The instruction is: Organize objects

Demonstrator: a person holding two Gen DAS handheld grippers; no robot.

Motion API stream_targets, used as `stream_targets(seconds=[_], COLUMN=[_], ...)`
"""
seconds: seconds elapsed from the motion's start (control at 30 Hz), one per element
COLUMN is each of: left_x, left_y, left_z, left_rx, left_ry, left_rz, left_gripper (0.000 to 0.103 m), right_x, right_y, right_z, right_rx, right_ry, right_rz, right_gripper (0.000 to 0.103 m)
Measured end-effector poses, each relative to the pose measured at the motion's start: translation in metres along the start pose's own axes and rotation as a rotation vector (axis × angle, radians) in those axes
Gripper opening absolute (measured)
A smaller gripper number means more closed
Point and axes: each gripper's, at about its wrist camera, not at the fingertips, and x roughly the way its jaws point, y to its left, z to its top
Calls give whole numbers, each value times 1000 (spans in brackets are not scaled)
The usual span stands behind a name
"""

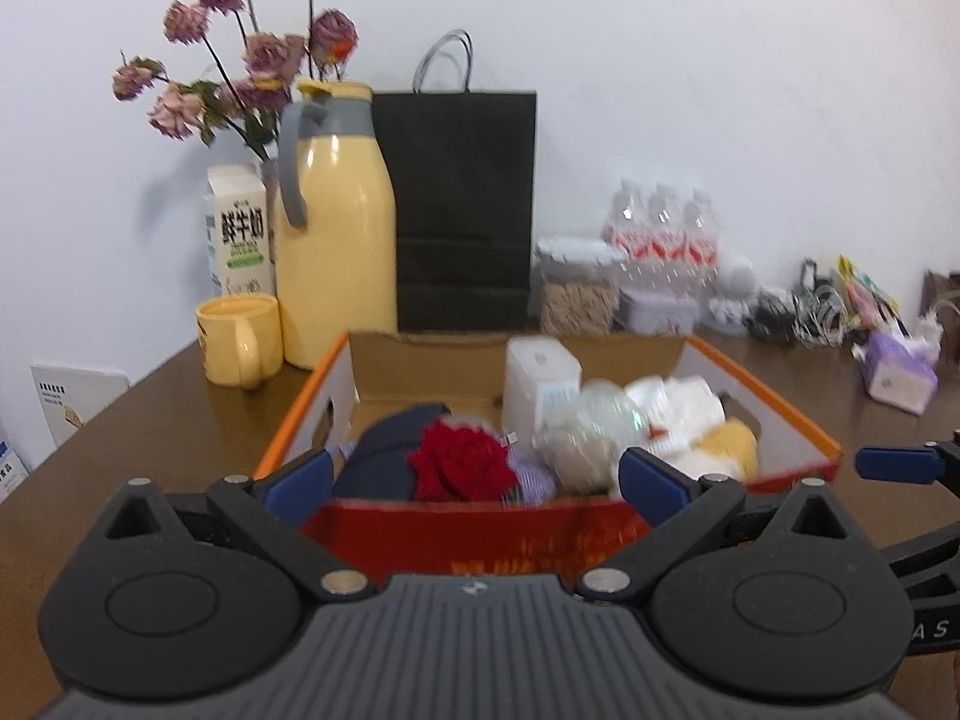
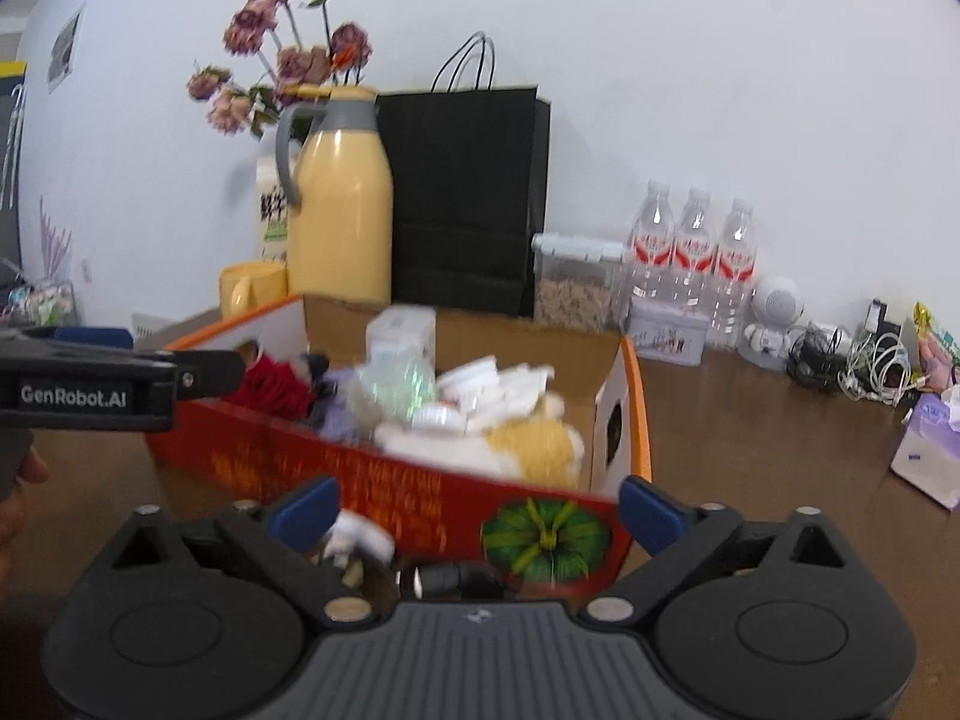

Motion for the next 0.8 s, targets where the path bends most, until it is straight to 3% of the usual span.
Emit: stream_targets(seconds=[0.1, 0.17, 0.2, 0.23, 0.3, 0.43, 0.5, 0.8], left_x=[0, 2, 3, 4, 5, 10, 13, 29], left_y=[-3, -6, -9, -11, -14, -18, -21, -44], left_z=[-7, -12, -15, -17, -21, -25, -25, -25], left_rx=[25, 45, 57, 66, 80, 86, 87, 88], left_ry=[36, 63, 76, 86, 103, 132, 144, 192], left_rz=[-17, -28, -37, -44, -54, -103, -144, -212], left_gripper=[103, 103, 103, 100, 92, 64, 58, 56], right_x=[-4, -6, -6, -5, -3, 5, 10, 13], right_y=[0, 2, 4, 6, 11, 21, 25, 25], right_z=[-8, -12, -15, -16, -19, -23, -24, -27], right_rx=[3, 3, 2, 0, -8, -24, -33, -56], right_ry=[32, 51, 62, 73, 95, 130, 148, 162], right_rz=[19, 37, 49, 61, 84, 110, 116, 118], right_gripper=[77, 64, 52, 42, 36, 30, 29, 24])
